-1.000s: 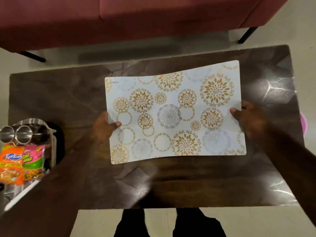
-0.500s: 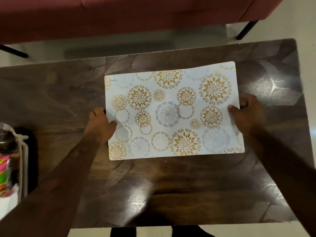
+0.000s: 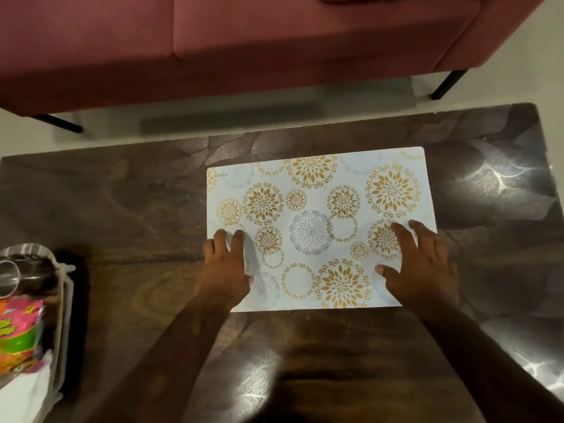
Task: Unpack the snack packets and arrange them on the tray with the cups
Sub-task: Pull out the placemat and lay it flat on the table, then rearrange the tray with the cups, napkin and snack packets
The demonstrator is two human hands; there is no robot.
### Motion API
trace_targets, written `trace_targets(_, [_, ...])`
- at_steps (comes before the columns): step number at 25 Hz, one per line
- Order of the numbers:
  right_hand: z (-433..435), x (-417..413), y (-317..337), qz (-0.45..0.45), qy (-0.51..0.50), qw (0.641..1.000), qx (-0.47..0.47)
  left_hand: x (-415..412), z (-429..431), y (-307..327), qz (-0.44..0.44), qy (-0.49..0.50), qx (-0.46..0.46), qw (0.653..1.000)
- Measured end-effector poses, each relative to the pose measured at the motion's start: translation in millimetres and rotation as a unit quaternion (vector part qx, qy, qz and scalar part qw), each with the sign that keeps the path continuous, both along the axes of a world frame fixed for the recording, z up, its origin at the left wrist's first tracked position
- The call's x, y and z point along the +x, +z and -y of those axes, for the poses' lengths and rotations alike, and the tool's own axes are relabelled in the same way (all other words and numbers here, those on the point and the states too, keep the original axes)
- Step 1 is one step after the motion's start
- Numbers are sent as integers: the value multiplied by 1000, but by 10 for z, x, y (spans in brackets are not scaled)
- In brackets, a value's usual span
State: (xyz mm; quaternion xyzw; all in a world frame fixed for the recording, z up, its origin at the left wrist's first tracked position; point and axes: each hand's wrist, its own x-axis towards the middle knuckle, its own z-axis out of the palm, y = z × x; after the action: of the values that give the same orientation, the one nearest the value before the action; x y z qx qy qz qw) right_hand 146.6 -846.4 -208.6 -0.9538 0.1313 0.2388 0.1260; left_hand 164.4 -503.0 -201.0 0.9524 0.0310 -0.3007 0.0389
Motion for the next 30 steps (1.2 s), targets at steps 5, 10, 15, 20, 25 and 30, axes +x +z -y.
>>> trace_targets(5, [-60, 47, 205, -63, 17, 998, 10, 69, -107, 252, -65, -16, -31, 997])
trace_targets(10, [-371, 23, 795, -11, 44, 999, 25, -59, -331, 817, 44, -32, -50, 997])
trace_targets(15, [-868, 46, 1350, -1, 87, 995, 39, -298, -719, 1321, 90, 23, -128, 987])
trace_targets(20, [-1399, 30, 1779, 17, 118, 991, 54, -516, -1165, 1678, 108, 62, -160, 979])
trace_targets(25, [-2211, 101, 2158, 28, 166, 981, 101, -677, -1720, 2134, 163, 80, -158, 971])
trace_targets(30, [-3183, 128, 2348, 8, 222, 965, 136, -942, -2400, 2302, 178, 173, -219, 944])
